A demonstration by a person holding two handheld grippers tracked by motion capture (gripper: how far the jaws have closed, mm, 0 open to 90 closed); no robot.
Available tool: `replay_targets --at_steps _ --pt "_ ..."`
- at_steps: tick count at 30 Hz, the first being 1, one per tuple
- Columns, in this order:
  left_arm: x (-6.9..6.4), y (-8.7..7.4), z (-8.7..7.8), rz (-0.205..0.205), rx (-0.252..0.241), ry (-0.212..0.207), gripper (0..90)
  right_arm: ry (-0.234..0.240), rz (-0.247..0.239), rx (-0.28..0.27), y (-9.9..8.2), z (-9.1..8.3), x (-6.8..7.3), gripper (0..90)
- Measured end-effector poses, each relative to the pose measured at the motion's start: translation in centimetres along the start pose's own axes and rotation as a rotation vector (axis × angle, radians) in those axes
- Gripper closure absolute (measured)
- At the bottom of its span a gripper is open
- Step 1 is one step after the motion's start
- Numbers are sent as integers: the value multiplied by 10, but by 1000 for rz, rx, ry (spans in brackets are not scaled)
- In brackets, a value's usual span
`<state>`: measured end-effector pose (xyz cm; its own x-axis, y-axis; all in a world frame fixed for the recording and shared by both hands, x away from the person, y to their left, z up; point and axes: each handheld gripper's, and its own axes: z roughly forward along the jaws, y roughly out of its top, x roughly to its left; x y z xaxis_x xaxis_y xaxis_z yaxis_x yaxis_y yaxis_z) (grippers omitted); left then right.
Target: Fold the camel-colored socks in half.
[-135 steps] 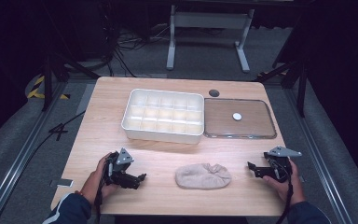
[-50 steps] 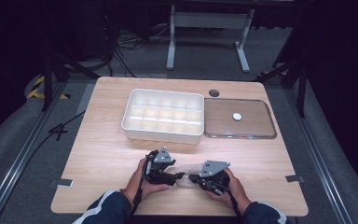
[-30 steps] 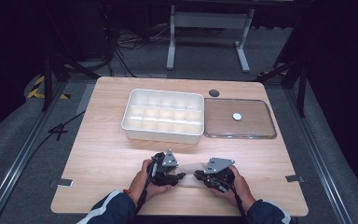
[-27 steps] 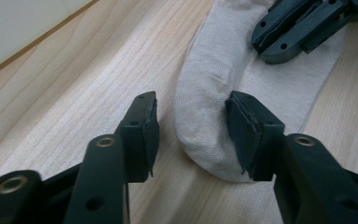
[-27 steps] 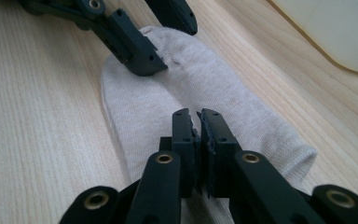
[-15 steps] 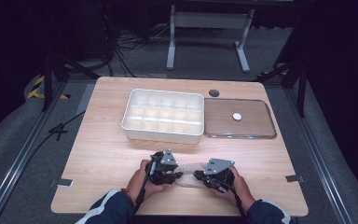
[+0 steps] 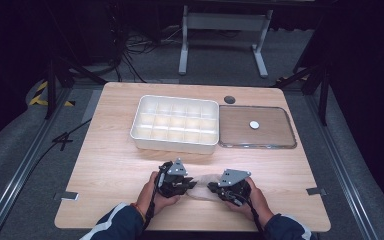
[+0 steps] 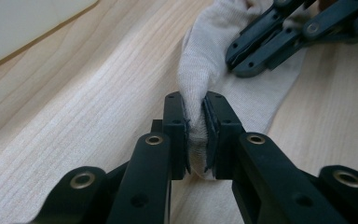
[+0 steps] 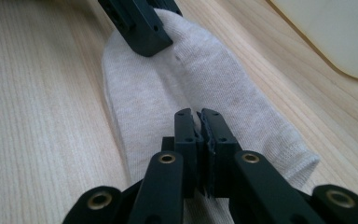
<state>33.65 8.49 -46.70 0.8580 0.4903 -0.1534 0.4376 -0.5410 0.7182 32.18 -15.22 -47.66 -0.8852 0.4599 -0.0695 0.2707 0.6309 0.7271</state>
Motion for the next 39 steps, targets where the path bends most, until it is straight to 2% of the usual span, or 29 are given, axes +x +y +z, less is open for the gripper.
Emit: replay_targets --at_steps 5,7,10,16,23,25,26,35,39 --pt "-3 3 -3 6 -36 -7 801 -2 6 6 2 2 0 863" --pt "-3 3 -4 22 -41 -4 802 -5 12 7 3 2 0 863" --pt "-3 4 -4 14 -56 -7 802 -5 14 7 4 3 0 864" --pt "-3 5 -7 30 -69 15 802 -4 19 8 8 8 -1 866" --pt "-2 5 -11 27 -76 21 802 -3 18 23 15 13 -1 866" --pt "-2 5 -12 39 -78 26 801 -7 20 22 16 14 0 866" --pt "-2 5 -12 30 -79 26 802 -6 19 24 17 15 0 866" --pt "3 3 -11 35 -57 49 804 -11 23 28 21 18 1 864" --pt "4 3 -12 37 -56 48 804 -19 25 -1 25 12 0 867"
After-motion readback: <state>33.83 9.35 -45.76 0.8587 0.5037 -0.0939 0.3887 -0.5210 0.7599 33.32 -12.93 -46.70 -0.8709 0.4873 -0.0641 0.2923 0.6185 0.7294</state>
